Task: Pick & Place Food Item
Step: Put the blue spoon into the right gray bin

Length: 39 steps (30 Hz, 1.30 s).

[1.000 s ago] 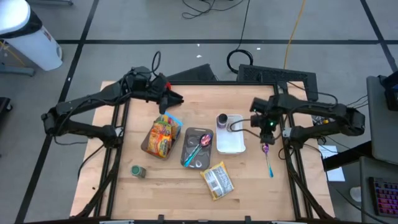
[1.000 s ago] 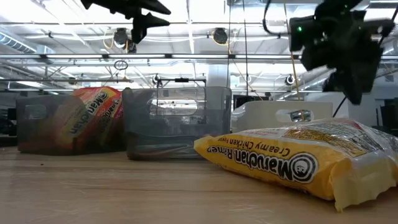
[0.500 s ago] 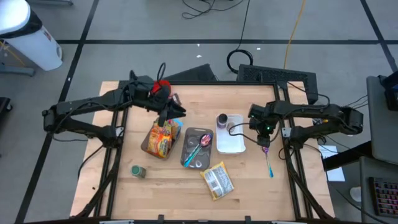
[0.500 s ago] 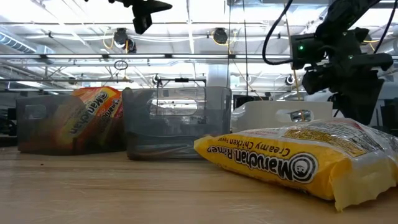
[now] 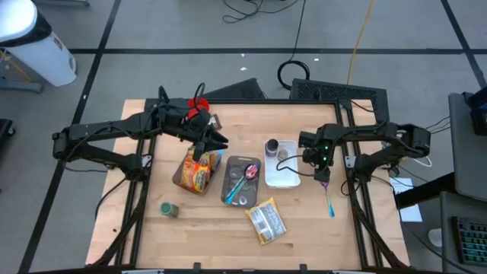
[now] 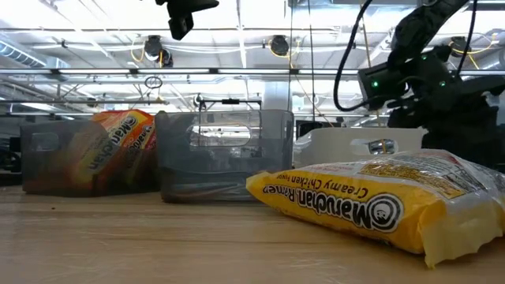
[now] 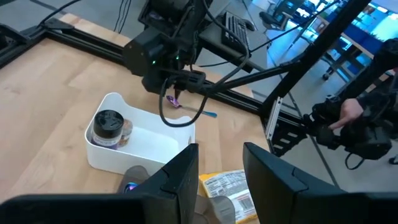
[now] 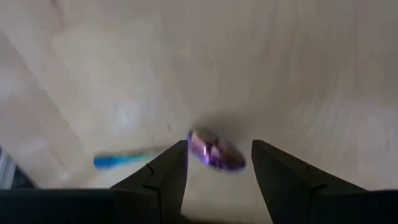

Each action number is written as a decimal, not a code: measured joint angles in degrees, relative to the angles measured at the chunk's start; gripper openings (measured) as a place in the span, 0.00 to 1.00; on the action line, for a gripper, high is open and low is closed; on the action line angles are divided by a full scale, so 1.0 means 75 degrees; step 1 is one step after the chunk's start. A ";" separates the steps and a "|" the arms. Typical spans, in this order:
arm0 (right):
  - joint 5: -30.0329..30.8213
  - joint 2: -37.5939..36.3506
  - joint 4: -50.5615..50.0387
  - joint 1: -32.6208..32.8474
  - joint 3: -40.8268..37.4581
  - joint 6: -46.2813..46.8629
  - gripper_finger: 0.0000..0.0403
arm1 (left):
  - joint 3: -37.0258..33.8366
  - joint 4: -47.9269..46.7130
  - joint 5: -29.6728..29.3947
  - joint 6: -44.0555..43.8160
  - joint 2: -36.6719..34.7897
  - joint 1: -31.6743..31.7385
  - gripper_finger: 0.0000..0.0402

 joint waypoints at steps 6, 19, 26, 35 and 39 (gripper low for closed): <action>0.0075 0.0092 -0.0441 0.0000 0.0146 -0.0476 0.42 | 0.0000 0.0002 -0.0216 0.0190 0.0000 0.0000 0.33; 0.0404 0.0091 -0.0171 0.0000 0.0083 -0.0585 0.42 | 0.0000 -0.0003 -0.0350 0.0257 0.0000 0.0003 0.33; 0.0191 0.0091 -0.0121 0.0000 0.0067 -0.0656 0.42 | 0.0000 -0.0003 -0.0395 0.0256 0.0000 0.0003 0.33; 0.0191 0.0512 -0.0008 0.0006 0.0058 -0.0714 0.42 | 0.0000 -0.0003 -0.0408 0.0280 -0.0002 0.0003 0.33; 0.0196 0.0977 -0.0001 0.0065 0.0055 -0.0788 0.42 | 0.0000 -0.0015 -0.0408 0.0285 -0.0003 0.0006 0.33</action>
